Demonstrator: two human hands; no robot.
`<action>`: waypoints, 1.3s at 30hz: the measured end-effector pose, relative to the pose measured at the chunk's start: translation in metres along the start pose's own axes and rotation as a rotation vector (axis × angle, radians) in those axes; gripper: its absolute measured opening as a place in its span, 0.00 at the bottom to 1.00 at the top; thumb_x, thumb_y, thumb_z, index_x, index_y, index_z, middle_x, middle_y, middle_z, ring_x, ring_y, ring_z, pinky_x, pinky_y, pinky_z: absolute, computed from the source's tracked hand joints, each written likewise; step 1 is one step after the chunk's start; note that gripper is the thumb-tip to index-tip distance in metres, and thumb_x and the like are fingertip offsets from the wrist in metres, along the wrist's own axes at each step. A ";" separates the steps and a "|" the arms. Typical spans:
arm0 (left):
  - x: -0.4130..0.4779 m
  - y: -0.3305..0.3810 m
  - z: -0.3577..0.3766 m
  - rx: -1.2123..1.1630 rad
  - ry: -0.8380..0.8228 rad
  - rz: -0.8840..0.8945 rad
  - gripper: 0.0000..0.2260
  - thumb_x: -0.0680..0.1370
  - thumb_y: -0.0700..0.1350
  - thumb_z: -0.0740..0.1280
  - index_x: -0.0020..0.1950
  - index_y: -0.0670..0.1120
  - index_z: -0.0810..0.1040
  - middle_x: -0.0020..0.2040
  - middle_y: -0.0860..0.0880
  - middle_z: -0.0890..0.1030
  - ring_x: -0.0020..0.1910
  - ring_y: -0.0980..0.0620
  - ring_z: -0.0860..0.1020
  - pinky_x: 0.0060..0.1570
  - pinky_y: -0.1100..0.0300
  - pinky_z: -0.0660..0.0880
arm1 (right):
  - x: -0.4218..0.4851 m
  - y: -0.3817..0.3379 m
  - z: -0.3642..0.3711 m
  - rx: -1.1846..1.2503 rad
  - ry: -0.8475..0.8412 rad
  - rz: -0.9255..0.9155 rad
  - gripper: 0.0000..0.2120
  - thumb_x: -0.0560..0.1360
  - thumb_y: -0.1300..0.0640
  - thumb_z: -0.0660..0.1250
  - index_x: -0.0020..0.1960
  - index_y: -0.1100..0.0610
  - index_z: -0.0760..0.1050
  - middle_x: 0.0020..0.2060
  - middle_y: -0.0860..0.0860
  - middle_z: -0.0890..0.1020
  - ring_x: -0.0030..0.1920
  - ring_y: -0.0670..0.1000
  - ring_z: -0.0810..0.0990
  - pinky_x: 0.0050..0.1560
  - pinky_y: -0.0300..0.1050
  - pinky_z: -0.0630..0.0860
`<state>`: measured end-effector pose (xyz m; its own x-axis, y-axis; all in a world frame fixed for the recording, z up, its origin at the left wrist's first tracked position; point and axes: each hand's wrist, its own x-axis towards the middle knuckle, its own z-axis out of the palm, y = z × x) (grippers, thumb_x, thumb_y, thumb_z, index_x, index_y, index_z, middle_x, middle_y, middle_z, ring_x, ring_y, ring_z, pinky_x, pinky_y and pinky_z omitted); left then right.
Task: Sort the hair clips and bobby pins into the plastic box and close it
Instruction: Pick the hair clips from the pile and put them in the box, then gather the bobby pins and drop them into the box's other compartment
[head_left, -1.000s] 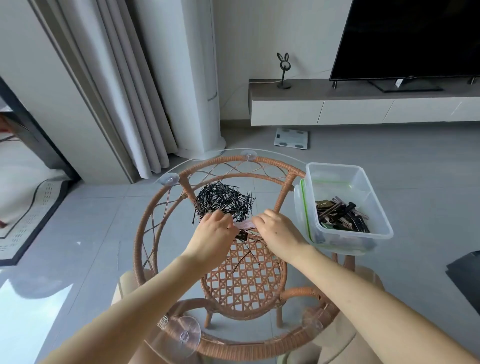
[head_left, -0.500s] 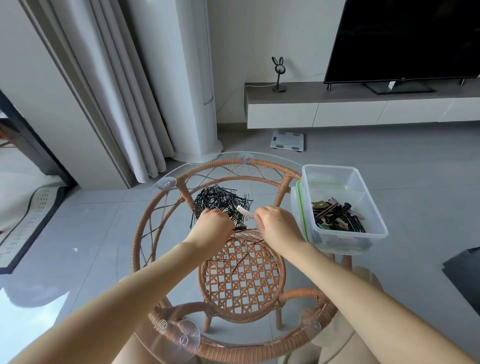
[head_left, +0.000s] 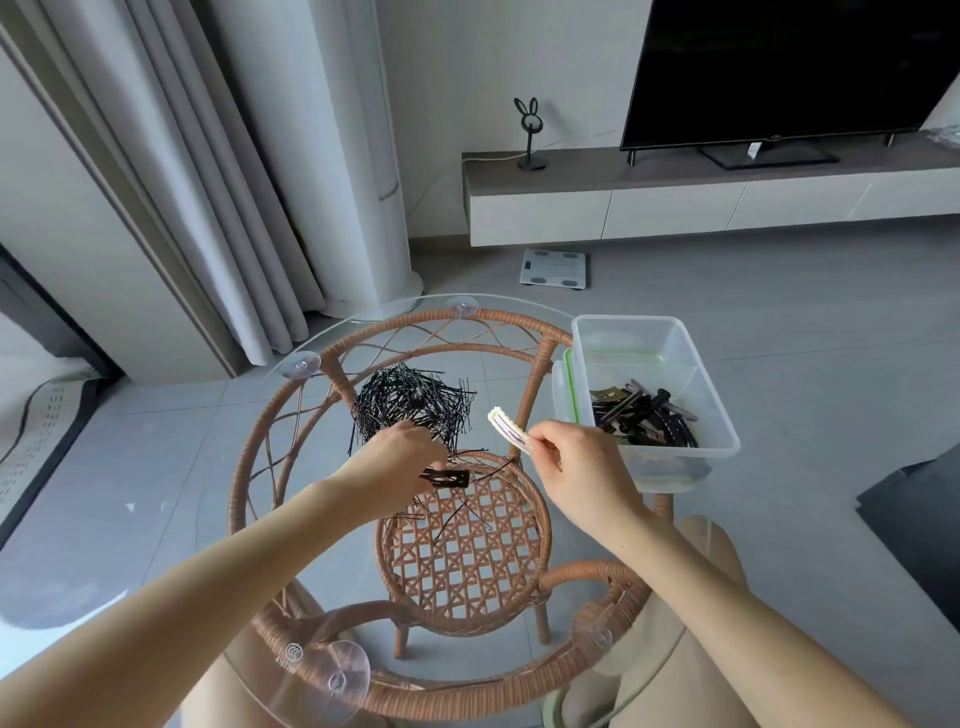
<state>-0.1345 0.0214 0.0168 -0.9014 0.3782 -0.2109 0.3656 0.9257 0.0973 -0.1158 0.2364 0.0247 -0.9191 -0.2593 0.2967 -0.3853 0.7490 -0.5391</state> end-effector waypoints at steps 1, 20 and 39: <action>0.001 -0.001 0.001 -0.034 -0.001 -0.024 0.13 0.74 0.47 0.68 0.58 0.48 0.76 0.57 0.51 0.77 0.58 0.52 0.71 0.59 0.57 0.70 | -0.001 0.000 0.002 -0.001 0.000 -0.001 0.07 0.76 0.61 0.63 0.44 0.61 0.79 0.32 0.53 0.82 0.25 0.40 0.68 0.28 0.26 0.58; 0.062 0.115 -0.067 -0.519 0.479 0.146 0.04 0.73 0.40 0.68 0.43 0.41 0.82 0.40 0.45 0.83 0.40 0.46 0.80 0.43 0.52 0.78 | -0.011 0.064 -0.086 -0.309 0.270 0.313 0.07 0.73 0.64 0.63 0.39 0.62 0.79 0.29 0.58 0.81 0.32 0.62 0.76 0.31 0.44 0.64; 0.036 -0.103 -0.001 -0.350 0.410 -0.477 0.25 0.76 0.61 0.51 0.69 0.53 0.70 0.74 0.48 0.64 0.73 0.43 0.60 0.72 0.44 0.53 | 0.033 -0.004 0.091 0.018 0.037 0.283 0.25 0.79 0.49 0.53 0.71 0.63 0.61 0.71 0.60 0.64 0.73 0.57 0.59 0.75 0.54 0.54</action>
<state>-0.2052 -0.0605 0.0002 -0.9841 -0.1644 0.0674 -0.1234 0.9054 0.4063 -0.1521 0.1689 -0.0351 -0.9868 -0.0184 0.1609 -0.1153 0.7773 -0.6184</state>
